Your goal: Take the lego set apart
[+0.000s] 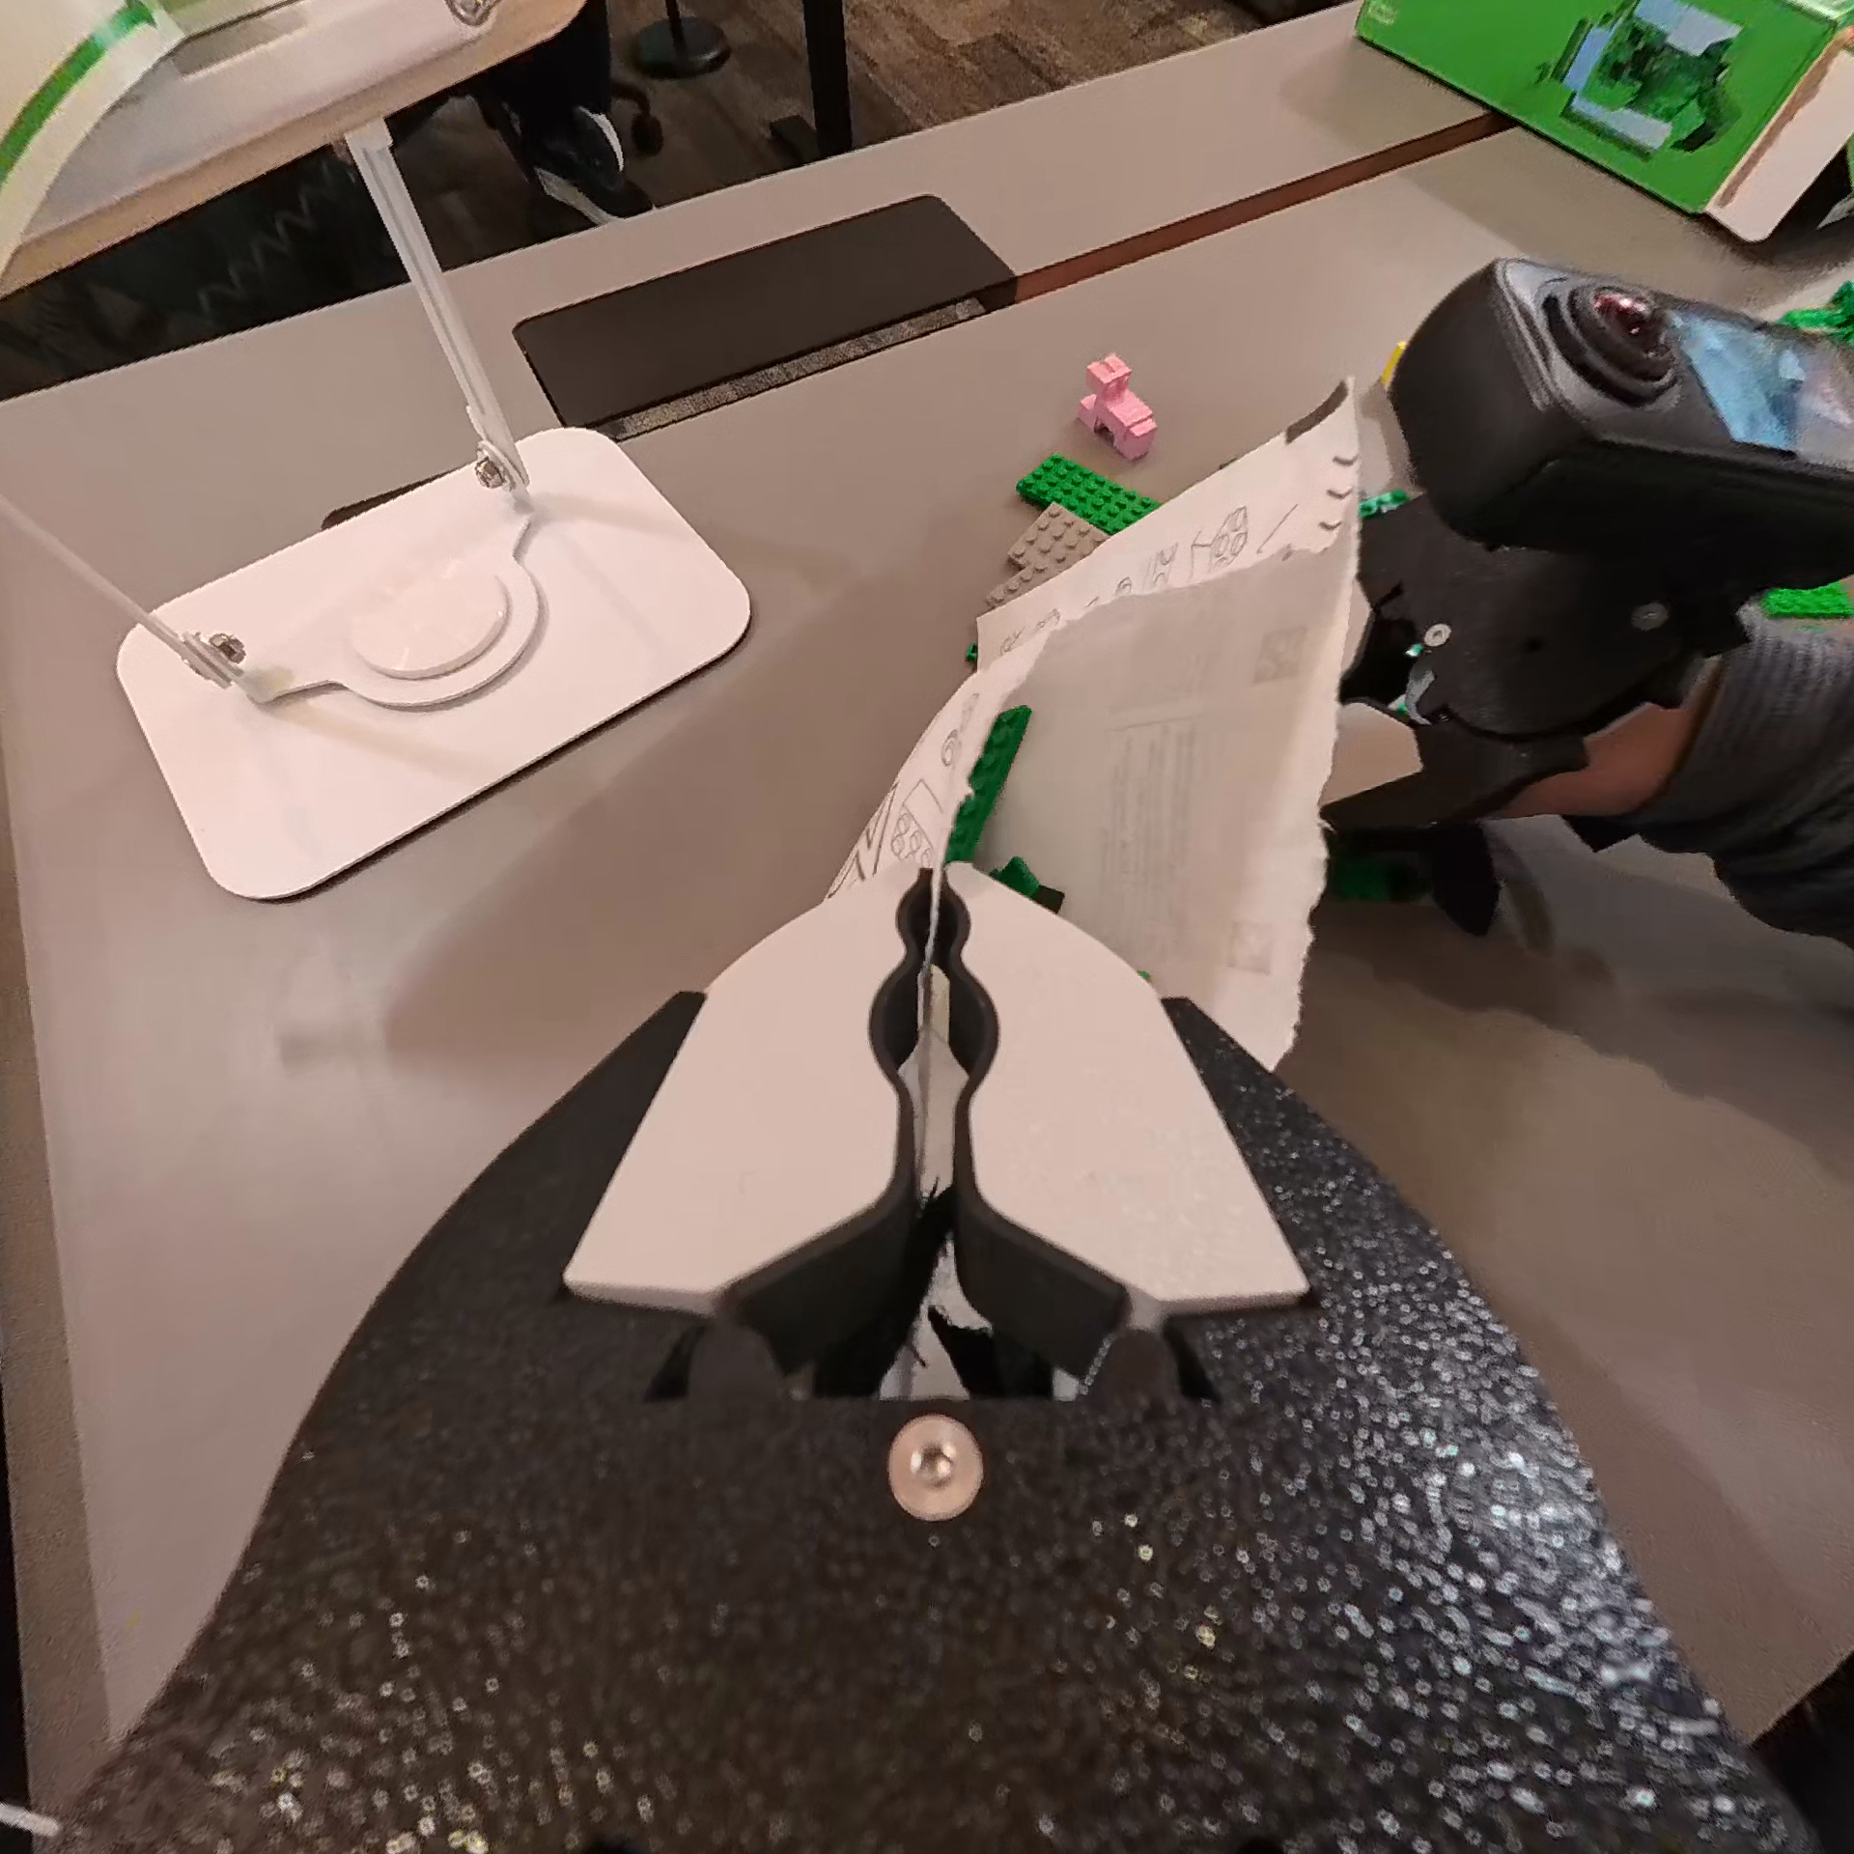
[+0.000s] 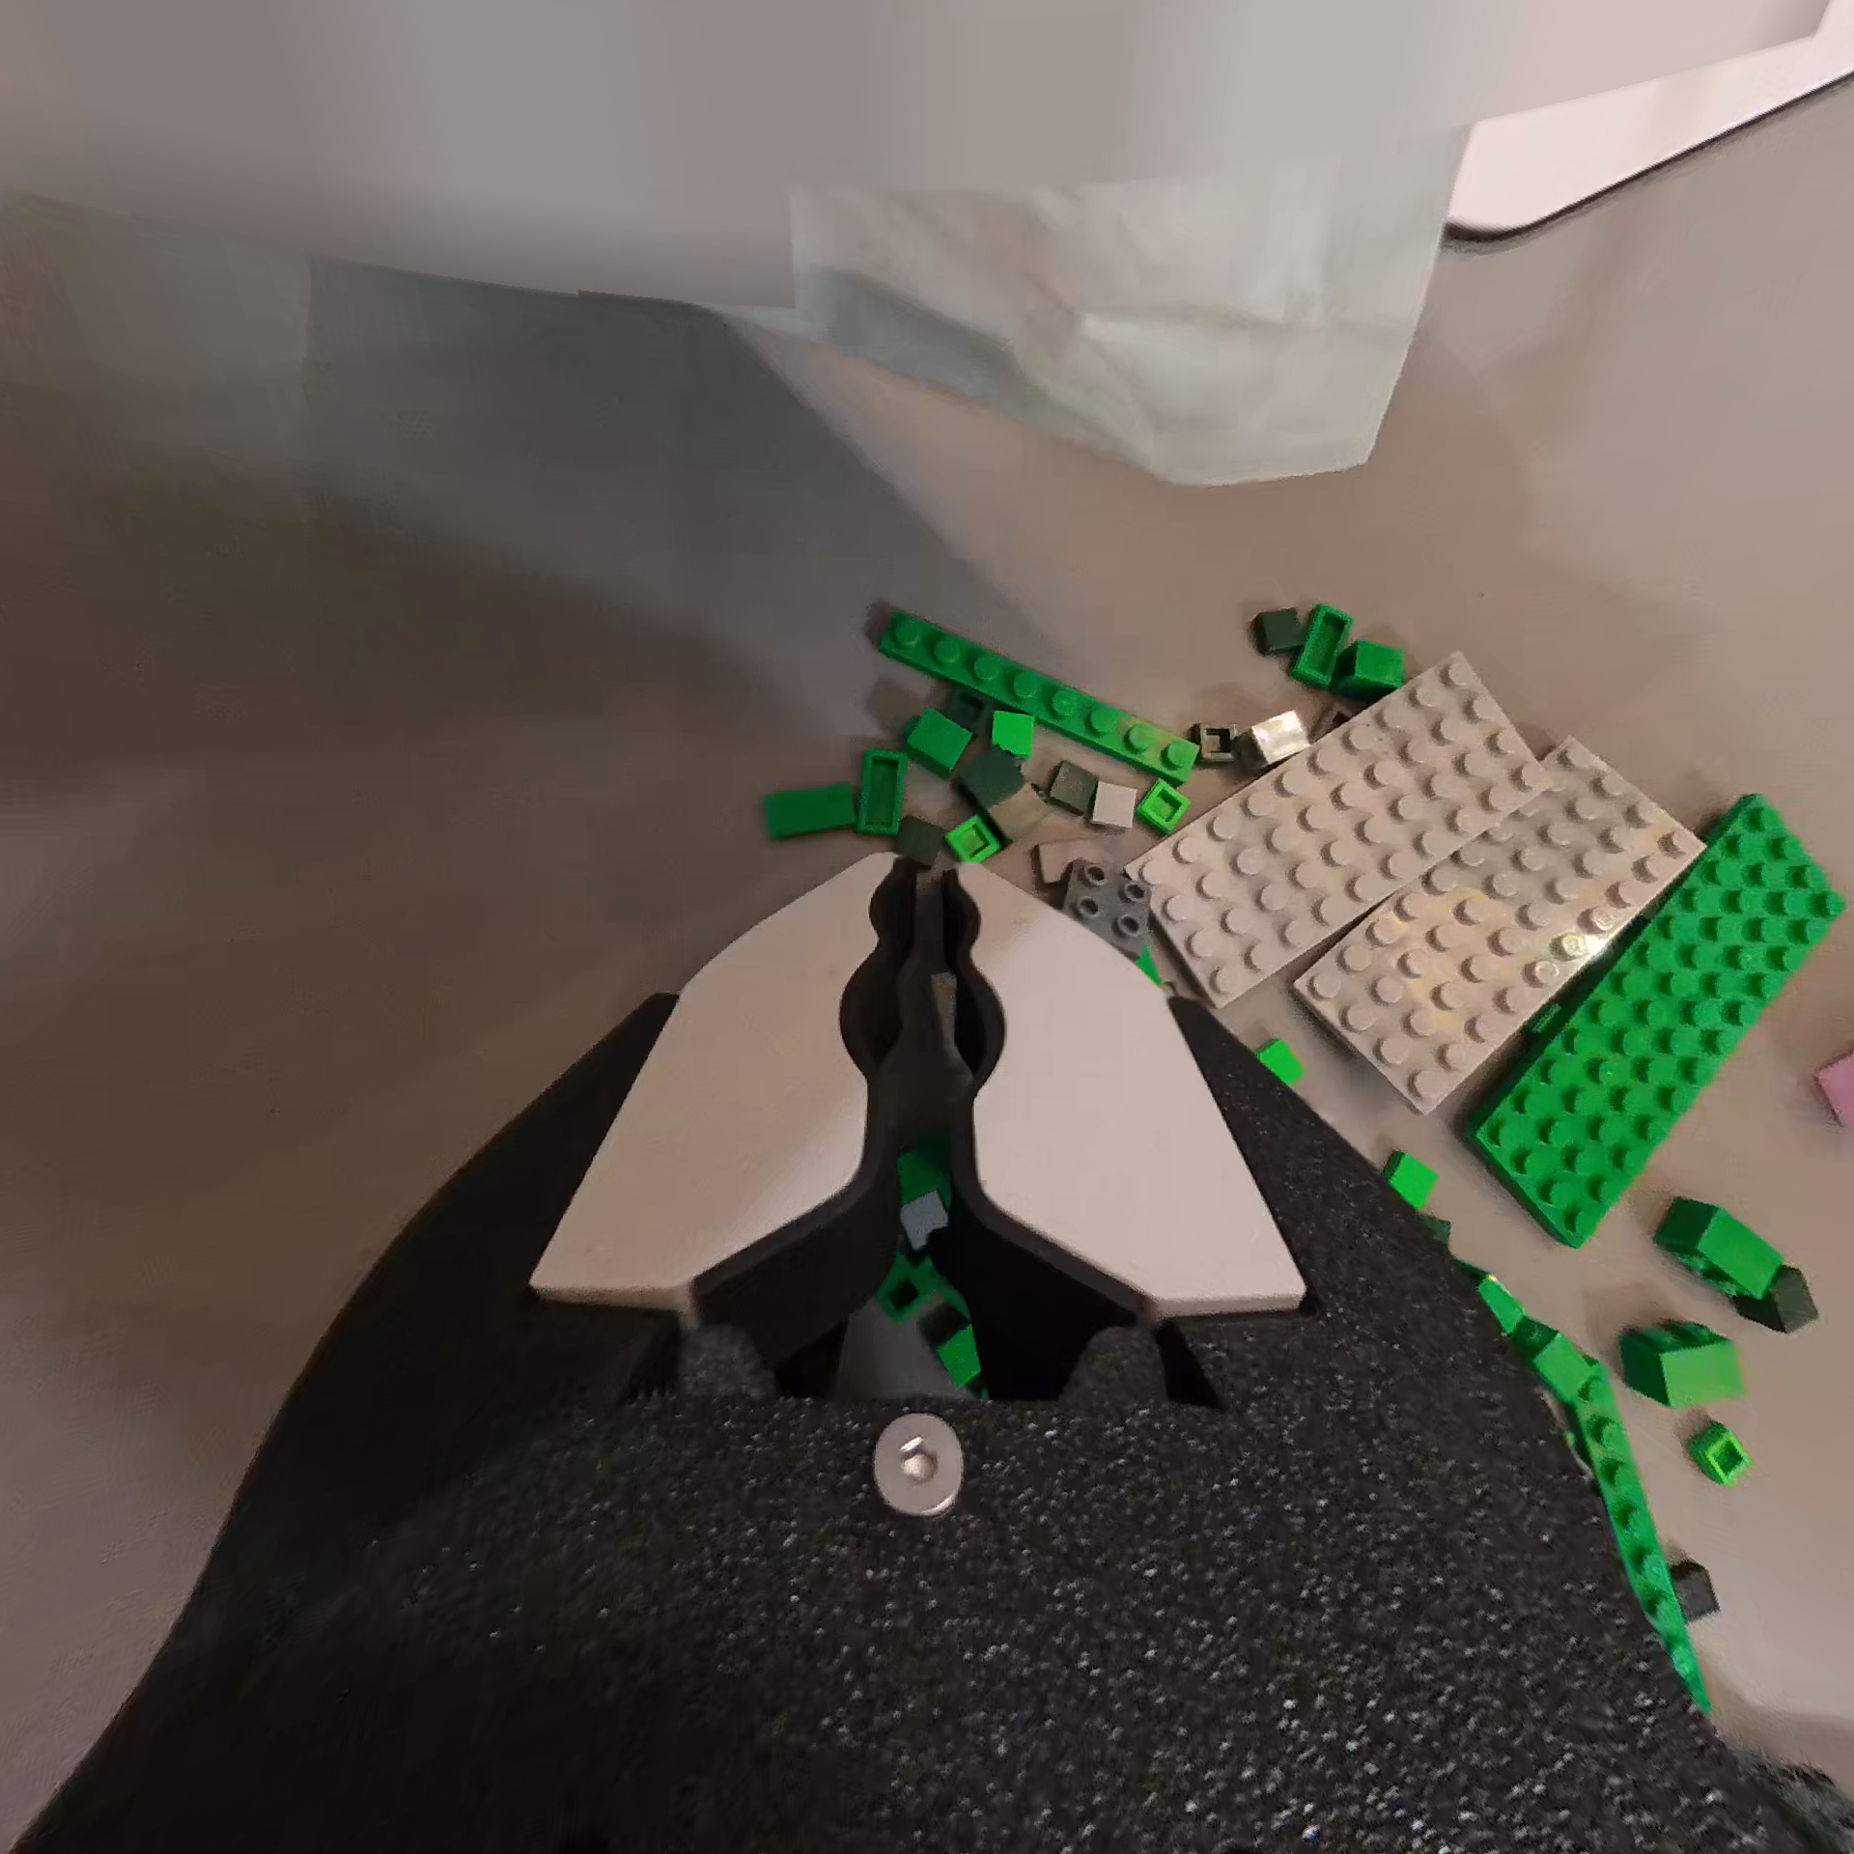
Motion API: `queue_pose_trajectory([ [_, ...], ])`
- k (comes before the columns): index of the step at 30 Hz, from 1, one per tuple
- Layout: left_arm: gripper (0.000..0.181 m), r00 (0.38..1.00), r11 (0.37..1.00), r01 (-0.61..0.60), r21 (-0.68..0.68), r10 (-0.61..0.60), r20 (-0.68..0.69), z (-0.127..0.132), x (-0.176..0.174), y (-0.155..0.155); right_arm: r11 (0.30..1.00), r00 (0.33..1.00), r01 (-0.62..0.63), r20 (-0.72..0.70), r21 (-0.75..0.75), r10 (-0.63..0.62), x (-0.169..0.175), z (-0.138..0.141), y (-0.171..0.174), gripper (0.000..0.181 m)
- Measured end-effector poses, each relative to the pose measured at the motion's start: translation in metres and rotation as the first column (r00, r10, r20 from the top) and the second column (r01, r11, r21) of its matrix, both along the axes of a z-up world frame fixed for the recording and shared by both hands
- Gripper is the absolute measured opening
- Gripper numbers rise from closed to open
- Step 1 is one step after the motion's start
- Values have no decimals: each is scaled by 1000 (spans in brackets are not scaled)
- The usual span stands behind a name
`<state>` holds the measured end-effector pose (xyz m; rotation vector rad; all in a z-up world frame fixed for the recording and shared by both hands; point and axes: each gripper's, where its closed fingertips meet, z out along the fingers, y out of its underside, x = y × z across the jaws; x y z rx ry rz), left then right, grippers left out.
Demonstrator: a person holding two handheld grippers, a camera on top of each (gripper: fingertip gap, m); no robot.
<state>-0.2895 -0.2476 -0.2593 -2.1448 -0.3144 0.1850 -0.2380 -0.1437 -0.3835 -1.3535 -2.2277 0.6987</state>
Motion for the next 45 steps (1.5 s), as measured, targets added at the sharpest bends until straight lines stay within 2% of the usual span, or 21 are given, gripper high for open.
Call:
queue_pose_trajectory([
  [5, 0, 1000, 1000, 8, -13, -8, 9, -4, 1, 2, 1000, 1000, -25, -14, -1, 25, -6, 0, -2, 8],
  [8, 0, 1000, 1000, 9, -19, -9, 9, -6, 1, 3, 999, 999, -40, -23, 14, 41, -7, 0, -3, 0],
  [11, 0, 1000, 1000, 9, -23, -9, 7, -6, 1, 4, 998, 998, -55, -31, 27, 55, -7, 0, -4, 0],
  [17, 0, 1000, 999, 13, -31, -12, 7, -8, 2, 5, 998, 998, -56, -39, -5, 56, -10, 1, -6, 11],
  [24, 0, 1000, 999, 16, -35, -16, 7, -8, 3, 6, 998, 997, -66, -40, -15, 66, -14, 1, -6, 11],
  [28, 0, 1000, 999, 16, -36, -16, 5, -9, 3, 6, 994, 994, -99, -50, 42, 101, -11, 5, -5, 8],
  [32, 0, 1000, 1000, 9, -27, -9, 2, -7, 2, 6, 965, 957, -250, -128, 82, 259, 3, 46, -14, 8],
  [36, 0, 1000, 1000, 6, -29, -6, 0, -7, 2, 7, 899, 854, -435, -289, 57, 432, 26, 109, -48, 7],
  [39, 0, 1000, 999, 16, -38, -16, 0, -9, 4, 10, 898, 775, -432, -476, 79, 415, 23, 151, -71, 7],
  [41, 0, 1000, 999, 24, -39, -24, -2, -9, 6, 11, 898, 750, -415, -506, 143, 427, 18, 158, -82, 7],
  [43, 0, 999, 999, 32, -36, -32, -3, -8, 8, 12, 894, 749, -378, -488, 241, 449, 12, 152, -86, 8],
  [45, 0, 999, 999, 40, -33, -40, -4, -7, 10, 14, 888, 758, -367, -464, 277, 458, 6, 143, -90, 8],
])
